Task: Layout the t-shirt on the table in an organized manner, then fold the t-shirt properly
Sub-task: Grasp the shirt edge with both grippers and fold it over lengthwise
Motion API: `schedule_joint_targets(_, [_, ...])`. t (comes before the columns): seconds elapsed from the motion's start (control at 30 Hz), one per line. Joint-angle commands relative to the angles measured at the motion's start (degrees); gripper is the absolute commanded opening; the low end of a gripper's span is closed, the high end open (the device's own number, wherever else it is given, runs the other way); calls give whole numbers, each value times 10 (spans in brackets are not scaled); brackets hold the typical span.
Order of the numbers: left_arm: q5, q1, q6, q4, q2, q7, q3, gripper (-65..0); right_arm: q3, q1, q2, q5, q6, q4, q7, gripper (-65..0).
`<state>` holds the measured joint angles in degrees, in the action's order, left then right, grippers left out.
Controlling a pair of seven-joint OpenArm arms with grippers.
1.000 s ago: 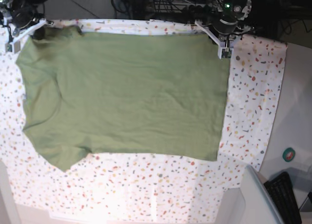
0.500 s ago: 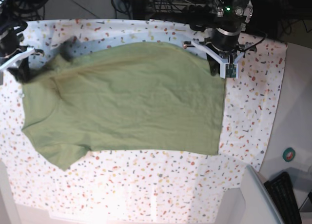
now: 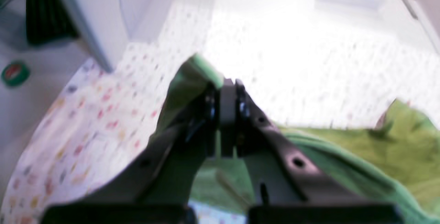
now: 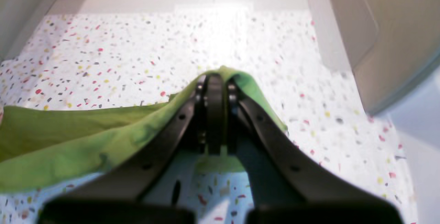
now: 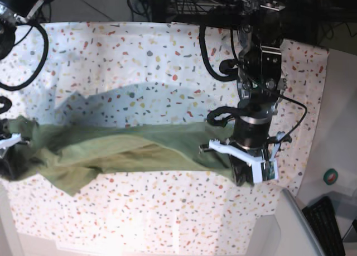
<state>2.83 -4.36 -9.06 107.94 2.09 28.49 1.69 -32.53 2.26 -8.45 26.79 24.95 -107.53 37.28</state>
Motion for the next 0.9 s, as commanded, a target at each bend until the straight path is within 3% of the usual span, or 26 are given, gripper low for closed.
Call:
schedule_joint_targets(0.0, [-3,24,-2,-9,4,-13,0,-650,8,-30,-16,4,-1,15,-16,-650])
schedule_joint_targets(0.23, [-4,182,-4,-194,20,-18,-7,-650,99,-265,-101,4,-1,351,-44,-650])
schedule_joint_targets(0.3, [-4,231,-4,-260,23,-19,-7,-650,128,-327,-116,4,-1,467,-105,-650])
schedule_joint_targets(0.4, [-4,313,-4,-374,24,-28,-7,-650,198,-424,-132,4,-1,657,-241,-650])
schedule_joint_targets(0.47, [-3,360,-4,-454,24,-61,-7,-650,247,-485,-133,4,-1,782,-323,-650])
schedule_joint_targets(0.53, [-3,394,-4,-522,24,-102,-7,-650,289,-531,-133,5,-1,883,-357,-650])
schedule_joint_targets(0.57, [-3,407,-4,-559,26,-126,-7,-650,306,-550,-133,6,-1,925,-359,-563])
schedule_joint_targets(0.6, [-3,418,-4,-586,31,-147,-7,-614,315,-558,-133,7,-1,939,-360,-444])
schedule_joint_targets(0.67, [-3,426,-4,-628,31,-197,-7,-347,310,-544,-133,8,-1,932,-360,-227])
schedule_joint_targets(0.7, [-3,426,-4,-636,31,-219,-7,-211,300,-532,-133,8,-1,917,-360,-165])
schedule_joint_targets(0.77, [-3,412,-4,-638,30,-246,-7,0,277,-498,-138,8,-1,879,-360,-167])
schedule_joint_targets(0.87, [-2,386,-4,-634,30,-248,-7,0,241,-447,-152,8,-2,825,-357,-227])
